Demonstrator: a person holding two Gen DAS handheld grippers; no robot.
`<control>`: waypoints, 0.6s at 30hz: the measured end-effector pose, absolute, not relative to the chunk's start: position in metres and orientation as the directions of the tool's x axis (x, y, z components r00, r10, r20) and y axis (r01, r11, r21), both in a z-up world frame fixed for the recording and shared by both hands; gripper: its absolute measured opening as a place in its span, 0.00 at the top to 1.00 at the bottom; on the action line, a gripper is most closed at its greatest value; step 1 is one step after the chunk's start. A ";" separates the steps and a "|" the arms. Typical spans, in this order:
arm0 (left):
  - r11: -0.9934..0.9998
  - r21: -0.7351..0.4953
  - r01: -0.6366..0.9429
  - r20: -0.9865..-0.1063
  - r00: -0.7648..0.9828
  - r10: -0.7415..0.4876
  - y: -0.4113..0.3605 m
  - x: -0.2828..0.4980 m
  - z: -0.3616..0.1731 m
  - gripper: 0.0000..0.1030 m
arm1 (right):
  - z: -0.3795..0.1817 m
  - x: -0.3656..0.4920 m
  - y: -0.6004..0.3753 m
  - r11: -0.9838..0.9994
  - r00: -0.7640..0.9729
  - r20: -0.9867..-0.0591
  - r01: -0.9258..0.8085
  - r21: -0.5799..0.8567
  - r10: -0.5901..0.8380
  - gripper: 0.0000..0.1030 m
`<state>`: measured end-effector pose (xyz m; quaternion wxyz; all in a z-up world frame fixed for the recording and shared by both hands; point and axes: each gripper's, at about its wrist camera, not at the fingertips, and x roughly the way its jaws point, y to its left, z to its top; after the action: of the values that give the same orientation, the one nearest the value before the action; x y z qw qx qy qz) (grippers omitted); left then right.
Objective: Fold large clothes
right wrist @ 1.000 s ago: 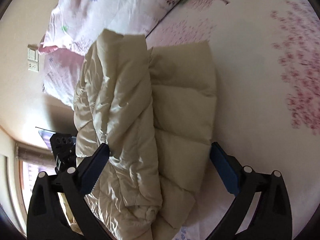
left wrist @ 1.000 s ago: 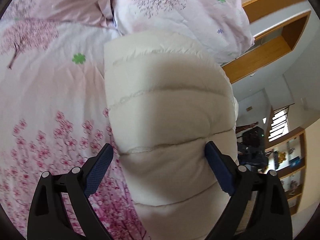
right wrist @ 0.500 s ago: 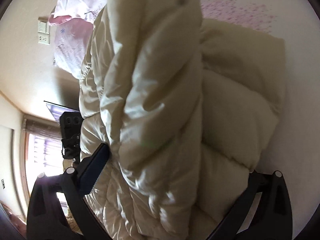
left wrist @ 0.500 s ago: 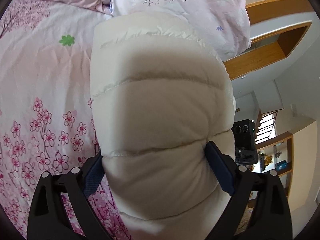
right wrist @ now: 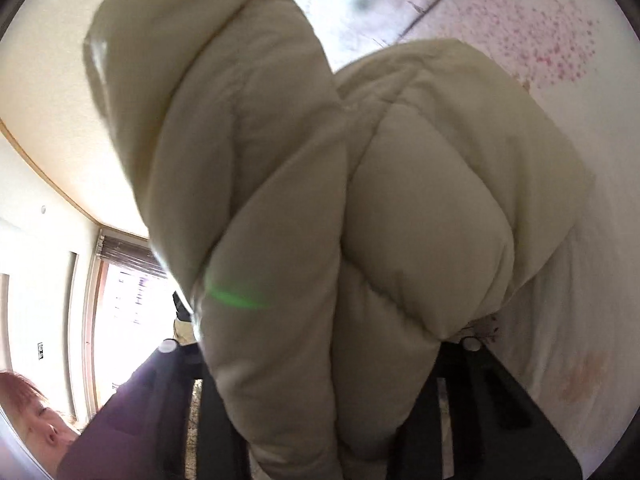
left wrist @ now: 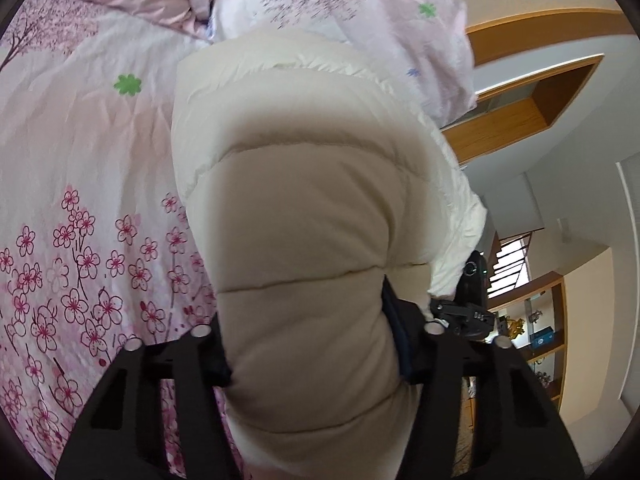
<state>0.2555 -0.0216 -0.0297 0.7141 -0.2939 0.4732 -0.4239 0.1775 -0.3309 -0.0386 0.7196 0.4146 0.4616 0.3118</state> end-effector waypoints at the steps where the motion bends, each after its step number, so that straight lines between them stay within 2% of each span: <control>1: 0.456 -0.826 0.332 -0.413 0.196 -0.890 -0.019 0.254 -0.027 0.50 | -0.036 0.179 -0.330 0.459 0.384 -0.399 -0.073 0.886 0.832 0.74; 9: 0.423 -0.826 0.372 -0.341 0.268 -0.901 0.018 0.245 0.005 0.53 | 0.001 0.191 -0.302 0.442 0.381 -0.355 -0.172 0.880 0.854 0.76; 18: 0.518 -0.786 0.338 -0.370 0.416 -0.831 0.087 0.255 0.024 0.53 | 0.003 0.248 -0.237 0.428 0.328 -0.340 -0.249 0.869 0.881 0.76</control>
<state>0.2555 0.0869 0.0238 0.7795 -0.3167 0.3893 -0.3748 0.2483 -0.2372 0.0028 0.7273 0.3677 0.4302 0.3883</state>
